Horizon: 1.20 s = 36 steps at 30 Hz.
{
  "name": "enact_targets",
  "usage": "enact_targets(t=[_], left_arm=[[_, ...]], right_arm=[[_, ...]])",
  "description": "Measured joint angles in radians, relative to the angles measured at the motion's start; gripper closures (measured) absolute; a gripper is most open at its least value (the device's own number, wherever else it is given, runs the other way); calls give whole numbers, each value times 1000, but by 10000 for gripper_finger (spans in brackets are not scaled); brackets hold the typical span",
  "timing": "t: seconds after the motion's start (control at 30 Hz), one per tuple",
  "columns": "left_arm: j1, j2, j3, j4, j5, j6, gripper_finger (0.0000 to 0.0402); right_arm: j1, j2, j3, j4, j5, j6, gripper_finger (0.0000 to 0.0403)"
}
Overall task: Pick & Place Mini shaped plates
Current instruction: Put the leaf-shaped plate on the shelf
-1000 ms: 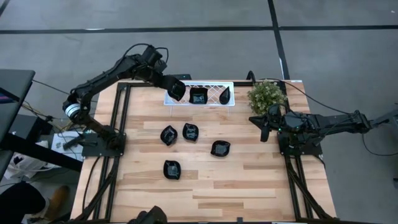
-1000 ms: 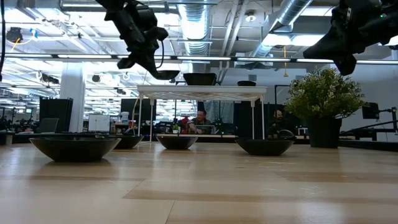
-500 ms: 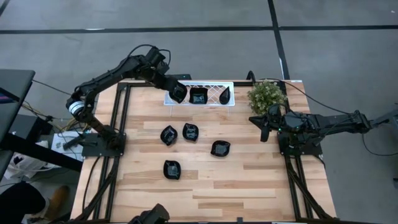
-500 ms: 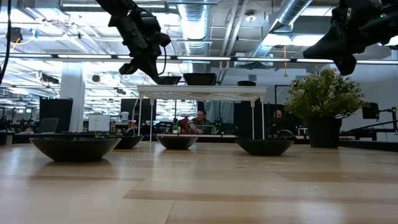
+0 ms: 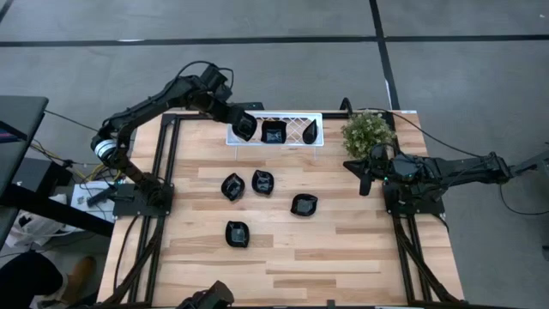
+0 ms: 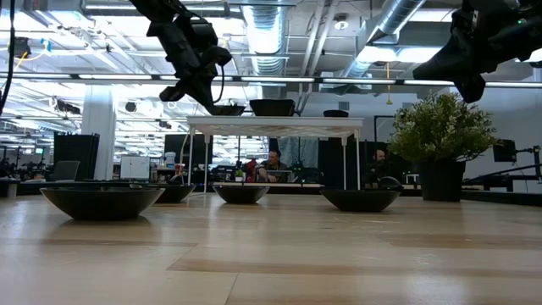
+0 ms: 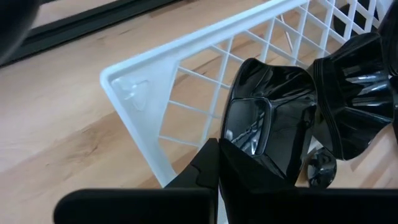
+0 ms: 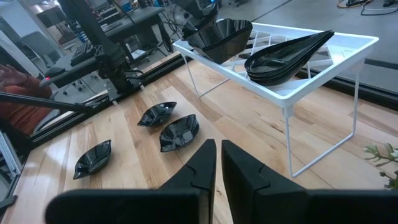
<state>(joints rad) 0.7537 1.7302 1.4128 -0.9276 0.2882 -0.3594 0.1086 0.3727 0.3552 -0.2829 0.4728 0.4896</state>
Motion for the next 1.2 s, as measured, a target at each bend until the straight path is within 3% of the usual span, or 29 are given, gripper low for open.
enact_targets(t=[1.2], left_arm=[[-15, -2, -37, 17, -8, -50, 398]], right_arm=[[0, 0, 0, 0, 0, 0, 381]])
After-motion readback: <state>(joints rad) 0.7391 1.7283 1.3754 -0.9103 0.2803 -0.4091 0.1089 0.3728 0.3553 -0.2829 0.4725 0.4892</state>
